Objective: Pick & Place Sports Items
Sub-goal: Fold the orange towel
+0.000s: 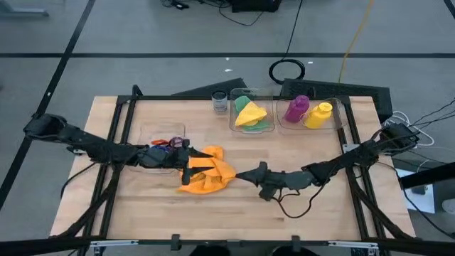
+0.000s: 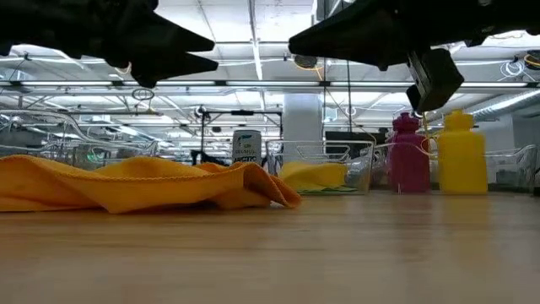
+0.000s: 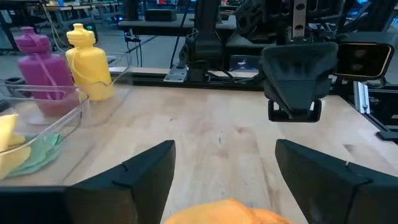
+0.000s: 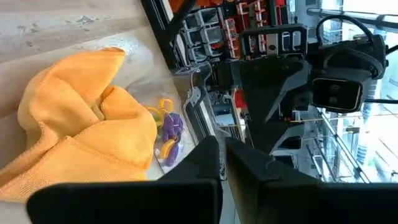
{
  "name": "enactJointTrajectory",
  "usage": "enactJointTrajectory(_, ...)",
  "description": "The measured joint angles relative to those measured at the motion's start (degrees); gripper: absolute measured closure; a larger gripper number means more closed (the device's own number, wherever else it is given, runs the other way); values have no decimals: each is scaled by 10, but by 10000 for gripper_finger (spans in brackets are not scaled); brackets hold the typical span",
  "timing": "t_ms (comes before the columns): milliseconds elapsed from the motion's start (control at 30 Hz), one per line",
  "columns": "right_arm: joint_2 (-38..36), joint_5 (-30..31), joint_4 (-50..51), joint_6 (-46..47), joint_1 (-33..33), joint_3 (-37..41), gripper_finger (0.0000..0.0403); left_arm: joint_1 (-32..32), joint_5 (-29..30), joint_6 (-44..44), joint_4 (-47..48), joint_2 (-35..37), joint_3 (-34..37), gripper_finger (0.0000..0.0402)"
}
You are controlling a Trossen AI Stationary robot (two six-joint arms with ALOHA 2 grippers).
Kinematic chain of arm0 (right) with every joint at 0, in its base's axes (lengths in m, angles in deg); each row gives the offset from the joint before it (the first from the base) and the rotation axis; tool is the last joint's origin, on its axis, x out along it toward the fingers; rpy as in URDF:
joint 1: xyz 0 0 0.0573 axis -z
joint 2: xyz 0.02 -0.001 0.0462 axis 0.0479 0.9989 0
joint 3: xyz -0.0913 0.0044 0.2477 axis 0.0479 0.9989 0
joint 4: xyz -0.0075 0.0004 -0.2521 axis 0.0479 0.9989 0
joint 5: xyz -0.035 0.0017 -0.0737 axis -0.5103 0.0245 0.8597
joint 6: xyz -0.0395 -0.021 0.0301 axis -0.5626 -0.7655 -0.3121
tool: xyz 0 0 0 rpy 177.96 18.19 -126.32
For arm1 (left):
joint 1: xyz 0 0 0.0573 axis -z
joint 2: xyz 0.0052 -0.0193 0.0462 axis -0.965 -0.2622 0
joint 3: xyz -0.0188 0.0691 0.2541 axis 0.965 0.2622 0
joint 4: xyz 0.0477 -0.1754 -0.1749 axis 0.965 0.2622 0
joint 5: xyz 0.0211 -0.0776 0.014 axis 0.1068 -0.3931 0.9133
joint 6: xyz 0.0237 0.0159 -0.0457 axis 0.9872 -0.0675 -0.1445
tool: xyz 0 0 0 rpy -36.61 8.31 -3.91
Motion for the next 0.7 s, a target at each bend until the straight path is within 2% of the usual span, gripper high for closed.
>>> enactJointTrajectory(367, 0, 1, -11, 62, 0, 0, 403, 8, -18, -14, -1, 0, 0, 167)
enactJointTrajectory(700, 0, 1, -9, 63, 0, 0, 403, 75, -31, 25, -29, 0, 0, 167)
